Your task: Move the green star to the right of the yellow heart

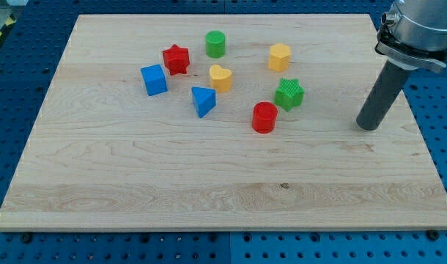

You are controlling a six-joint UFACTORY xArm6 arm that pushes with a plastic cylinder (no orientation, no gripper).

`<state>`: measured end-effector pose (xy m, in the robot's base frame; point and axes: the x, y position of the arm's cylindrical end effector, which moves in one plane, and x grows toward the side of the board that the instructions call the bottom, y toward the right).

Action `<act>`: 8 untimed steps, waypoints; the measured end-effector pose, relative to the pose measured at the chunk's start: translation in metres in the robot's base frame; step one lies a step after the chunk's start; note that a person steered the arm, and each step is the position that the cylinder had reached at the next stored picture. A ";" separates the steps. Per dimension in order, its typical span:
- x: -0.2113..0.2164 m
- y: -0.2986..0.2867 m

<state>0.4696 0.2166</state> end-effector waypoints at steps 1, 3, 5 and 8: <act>0.000 0.000; -0.005 0.002; -0.038 -0.026; -0.041 -0.087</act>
<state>0.4288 0.1297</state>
